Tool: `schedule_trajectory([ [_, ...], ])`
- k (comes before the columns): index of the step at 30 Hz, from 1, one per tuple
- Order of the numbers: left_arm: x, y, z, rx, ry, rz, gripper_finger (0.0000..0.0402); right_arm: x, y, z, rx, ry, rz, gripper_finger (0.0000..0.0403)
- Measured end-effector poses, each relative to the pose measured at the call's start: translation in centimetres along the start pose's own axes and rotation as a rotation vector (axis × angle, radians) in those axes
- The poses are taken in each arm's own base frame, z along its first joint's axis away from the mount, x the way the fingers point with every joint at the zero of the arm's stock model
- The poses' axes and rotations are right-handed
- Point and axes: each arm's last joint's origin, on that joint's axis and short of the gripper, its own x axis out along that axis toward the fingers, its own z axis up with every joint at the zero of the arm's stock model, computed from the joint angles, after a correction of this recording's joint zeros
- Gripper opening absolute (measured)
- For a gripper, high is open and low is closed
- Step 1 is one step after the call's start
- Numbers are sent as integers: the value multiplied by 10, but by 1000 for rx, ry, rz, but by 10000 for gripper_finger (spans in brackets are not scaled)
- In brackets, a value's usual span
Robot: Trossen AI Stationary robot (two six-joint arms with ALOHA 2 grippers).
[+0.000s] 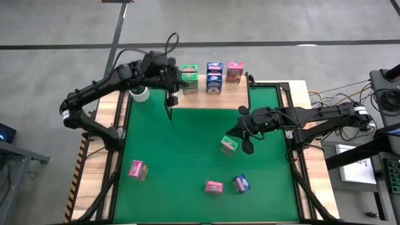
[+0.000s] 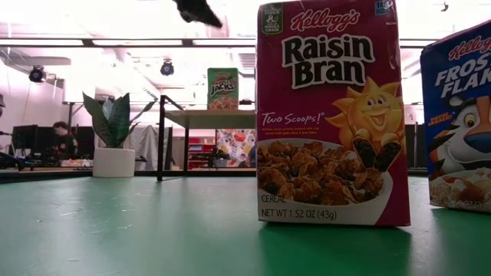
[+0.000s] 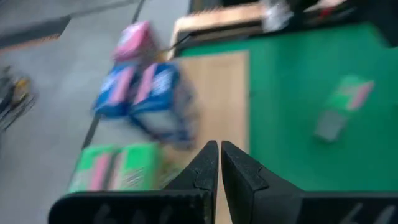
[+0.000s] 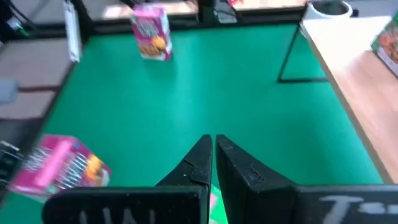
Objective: Stack cereal on shelf
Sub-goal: Put the green cereal box on the shelf aligned with the other green cereal boxes
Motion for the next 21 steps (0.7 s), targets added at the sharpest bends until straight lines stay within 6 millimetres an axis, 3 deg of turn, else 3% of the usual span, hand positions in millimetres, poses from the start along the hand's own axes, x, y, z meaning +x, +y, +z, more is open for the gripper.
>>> schedule_trajectory([
  [6, -9, -61, -6, 8, -183, -127, 1, -4, 18, 4, 84, -2, 58, 12],
  [12, -15, -112, -34, 27, -351, -147, 0, -3, 26, -3, 196, 68, 24, 12],
  [17, -19, -131, -58, 8, -468, -118, 0, 5, 25, -14, 235, 185, -39, 12],
  [21, -17, -135, -77, -10, -519, -112, 0, 15, 22, -26, 208, 325, -139, 12],
])
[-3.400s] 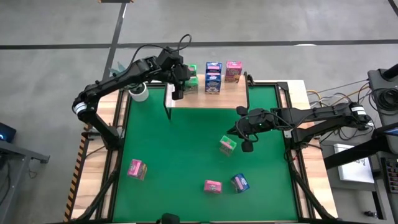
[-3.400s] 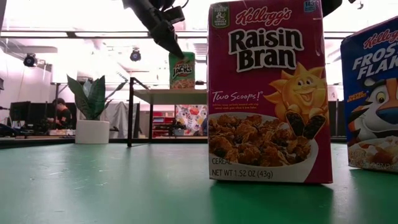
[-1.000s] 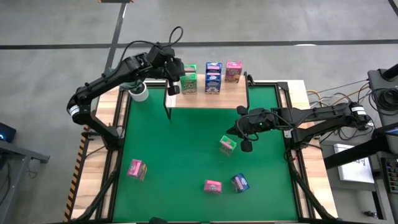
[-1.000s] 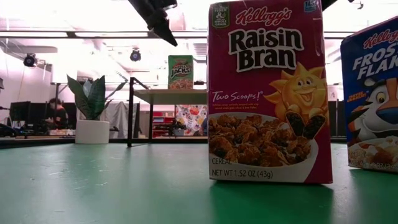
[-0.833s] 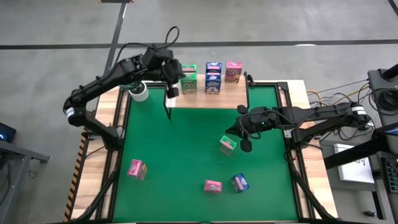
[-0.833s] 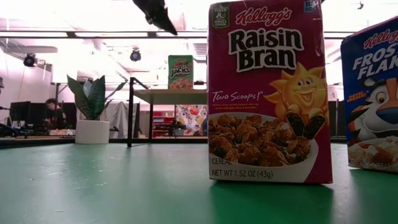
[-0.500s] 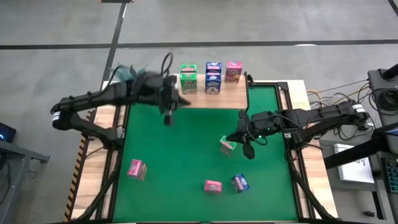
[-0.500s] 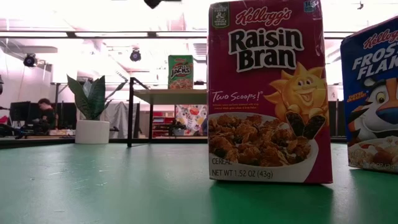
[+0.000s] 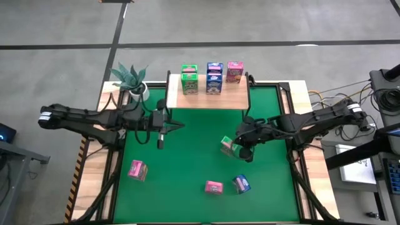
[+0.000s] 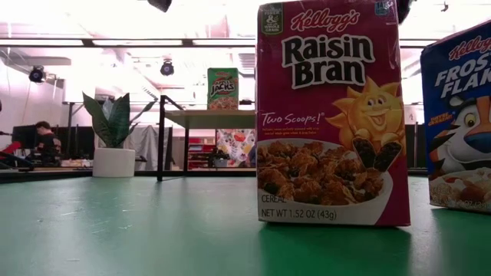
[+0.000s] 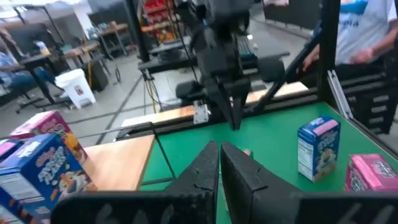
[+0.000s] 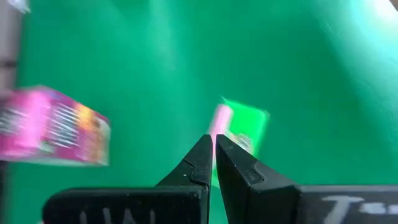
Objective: Stack cereal on shelf
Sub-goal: Put the green cereal box on the shelf aligned with the other green cereal boxes
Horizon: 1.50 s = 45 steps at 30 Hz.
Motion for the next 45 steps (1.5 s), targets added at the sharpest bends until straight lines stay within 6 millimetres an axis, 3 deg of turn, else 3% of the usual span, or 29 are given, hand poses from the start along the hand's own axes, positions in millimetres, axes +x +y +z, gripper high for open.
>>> schedule_trajectory([
  [7, -10, -3, -17, -6, -56, 16, 0, 23, 1, -4, -90, 68, -72, 12],
  [14, -12, -2, -18, -3, -70, 20, 0, 40, 3, -4, -87, 89, -91, 24],
  [18, -11, -3, -18, 0, -64, 19, 0, 44, 1, -5, -94, 103, -144, 66],
  [27, -9, -3, -19, 6, -57, 18, 0, 44, 1, -5, -72, 92, -163, 227],
  [32, -9, -3, -20, 6, -54, 18, 0, 55, 2, -7, -25, 125, -154, 291],
  [39, -9, -3, -20, 7, -47, 17, 0, 68, 4, -10, 24, 167, -148, 316],
  [45, -9, -3, -20, 6, -47, 18, 0, 54, 2, -2, 22, 163, -158, 299],
])
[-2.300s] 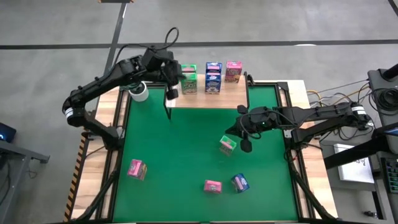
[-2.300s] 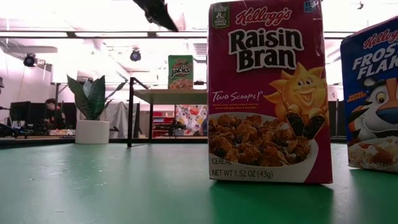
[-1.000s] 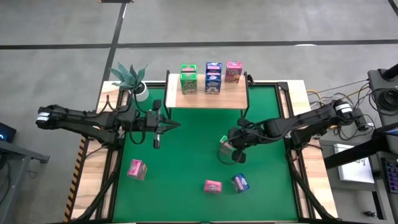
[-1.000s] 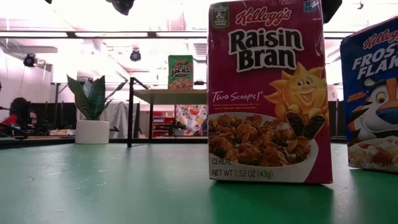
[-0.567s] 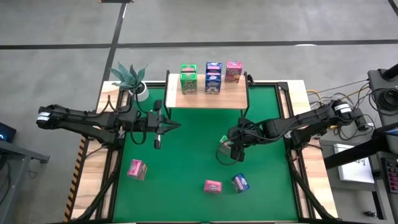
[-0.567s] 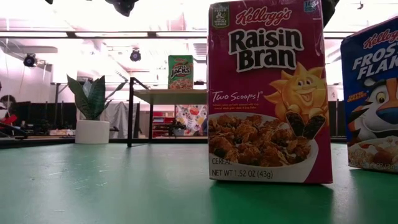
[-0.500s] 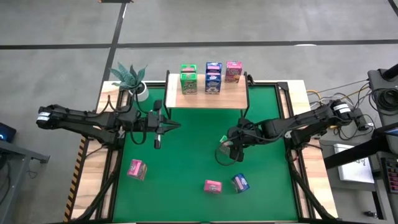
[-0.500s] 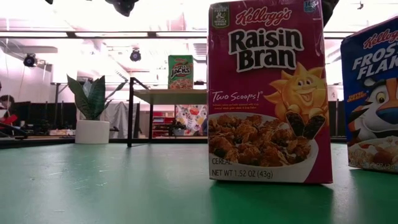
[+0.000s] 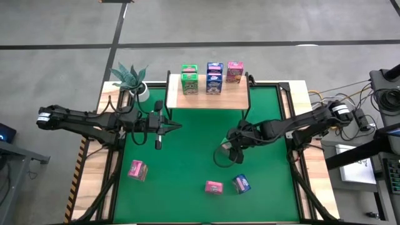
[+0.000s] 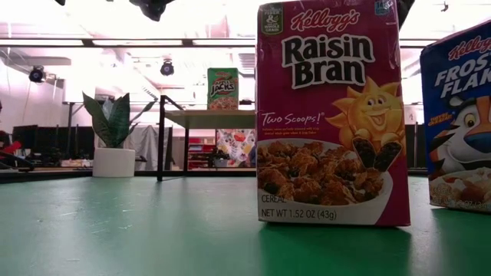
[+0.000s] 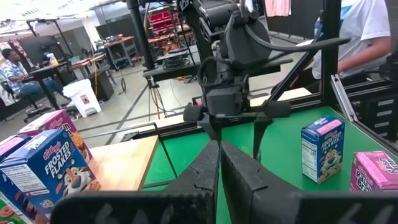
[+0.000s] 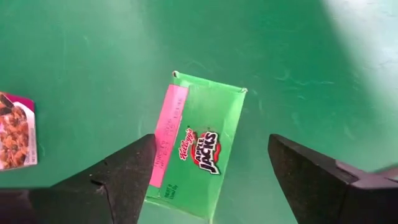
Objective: Stack cereal on shelf
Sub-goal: Put the green cereal box on the shelf aligned with the other green cereal boxes
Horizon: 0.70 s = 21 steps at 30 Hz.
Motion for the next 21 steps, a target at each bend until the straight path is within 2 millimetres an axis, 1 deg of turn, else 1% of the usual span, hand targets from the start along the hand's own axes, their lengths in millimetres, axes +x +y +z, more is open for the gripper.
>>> schedule_trajectory([
  [5, 0, 0, 0, 0, 0, 0, 0, -14, -1, 9, 12, -27, -4, 291],
  [9, 0, 0, 0, 0, 2, -1, 0, -17, 0, 12, 29, -33, 6, 285],
  [15, 0, 0, -1, 0, 8, -2, 0, -10, 0, 1, 76, 38, 12, 278],
  [21, 0, 0, -1, 1, 9, -2, 0, -9, 9, -8, 60, 56, 26, 276],
])
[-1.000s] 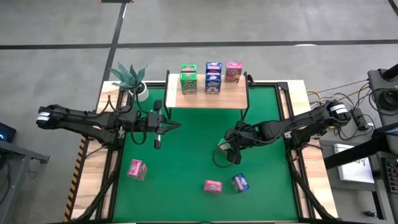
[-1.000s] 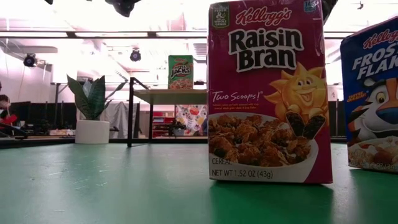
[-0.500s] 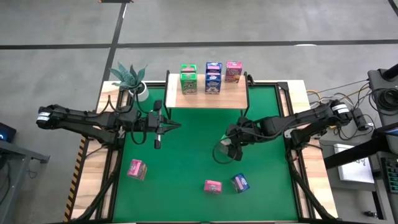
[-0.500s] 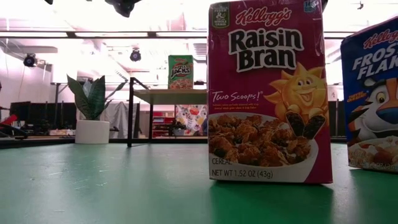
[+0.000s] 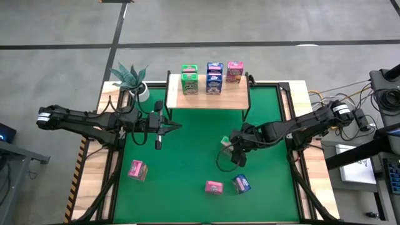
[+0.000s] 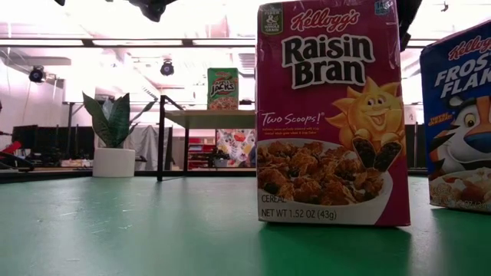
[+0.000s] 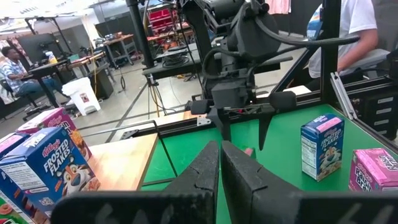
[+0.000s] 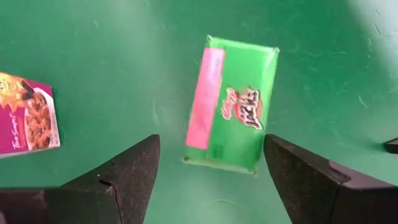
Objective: Stack cereal on shelf
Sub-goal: Put the green cereal box on the shelf aligned with the other green cereal boxes
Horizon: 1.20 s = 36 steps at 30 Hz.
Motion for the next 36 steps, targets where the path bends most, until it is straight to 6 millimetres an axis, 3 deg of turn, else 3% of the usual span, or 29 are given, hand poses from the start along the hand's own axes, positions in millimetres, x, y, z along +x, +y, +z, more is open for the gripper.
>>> schedule_trajectory([
  [8, 0, 0, 0, 0, 1, 0, 0, 1, 1, 0, 8, -30, -28, 274],
  [17, 0, 0, 0, 0, 1, 0, 0, 22, 4, -1, -23, 2, -96, 270],
  [36, 0, 0, 0, 0, 1, 0, 0, 26, 5, -1, -37, 9, -99, 186],
])
